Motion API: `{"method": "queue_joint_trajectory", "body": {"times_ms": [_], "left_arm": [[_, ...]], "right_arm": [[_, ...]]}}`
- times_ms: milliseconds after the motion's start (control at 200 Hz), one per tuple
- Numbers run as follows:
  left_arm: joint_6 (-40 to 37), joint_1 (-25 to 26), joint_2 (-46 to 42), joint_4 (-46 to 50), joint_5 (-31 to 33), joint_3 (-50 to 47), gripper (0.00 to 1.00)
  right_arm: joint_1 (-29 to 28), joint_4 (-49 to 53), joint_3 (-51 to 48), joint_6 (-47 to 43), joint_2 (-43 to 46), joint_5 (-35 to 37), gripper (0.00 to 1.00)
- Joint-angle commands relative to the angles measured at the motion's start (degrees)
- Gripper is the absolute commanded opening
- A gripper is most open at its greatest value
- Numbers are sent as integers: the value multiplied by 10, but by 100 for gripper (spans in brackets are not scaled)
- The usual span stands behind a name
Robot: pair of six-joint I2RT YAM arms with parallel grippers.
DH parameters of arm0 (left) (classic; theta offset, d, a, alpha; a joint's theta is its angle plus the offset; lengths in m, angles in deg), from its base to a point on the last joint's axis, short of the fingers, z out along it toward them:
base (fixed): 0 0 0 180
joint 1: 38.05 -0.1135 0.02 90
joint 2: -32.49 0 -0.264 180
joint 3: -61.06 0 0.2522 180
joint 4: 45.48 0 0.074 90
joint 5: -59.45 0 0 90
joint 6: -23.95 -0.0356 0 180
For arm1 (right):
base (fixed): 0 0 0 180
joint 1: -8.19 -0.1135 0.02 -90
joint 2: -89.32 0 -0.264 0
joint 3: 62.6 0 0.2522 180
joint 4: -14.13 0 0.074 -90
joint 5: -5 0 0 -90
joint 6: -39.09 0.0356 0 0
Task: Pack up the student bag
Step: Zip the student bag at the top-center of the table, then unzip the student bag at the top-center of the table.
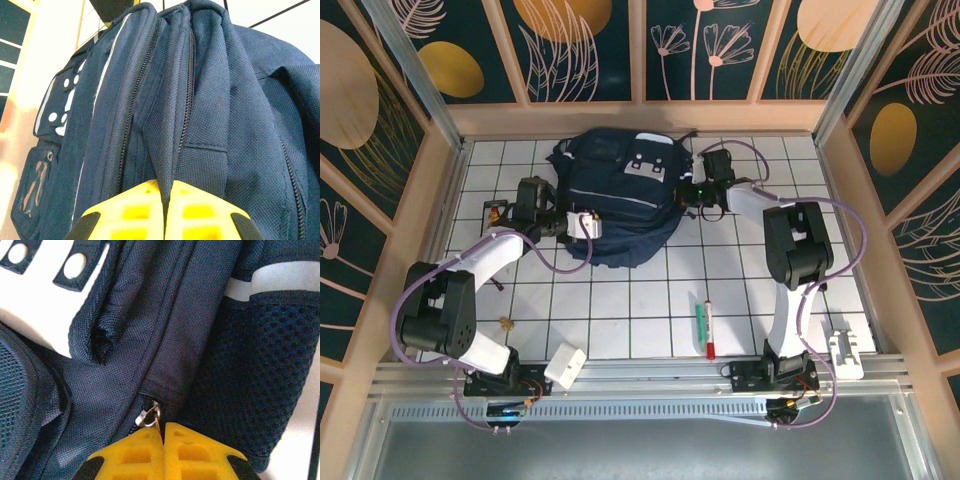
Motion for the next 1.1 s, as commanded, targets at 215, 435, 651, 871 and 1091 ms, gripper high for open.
{"method": "queue_joint_trajectory", "body": {"times_ms": [215, 435, 651, 871, 1091], "left_arm": [[41, 28, -59, 84, -16, -21, 32], [131, 38, -106, 125, -81, 19, 44], [130, 38, -37, 227, -95, 166, 46], [87, 38, 130, 399, -32, 328, 47], [282, 38, 97, 264, -10, 243, 45]], "right_arm": [[74, -33, -8, -7, 76, -8, 27], [75, -83, -124, -343, 213, -102, 35], [75, 28, -71, -719, 175, -191, 46], [47, 89, -15, -874, 87, -188, 47], [8, 112, 17, -893, 39, -177, 46]]}}
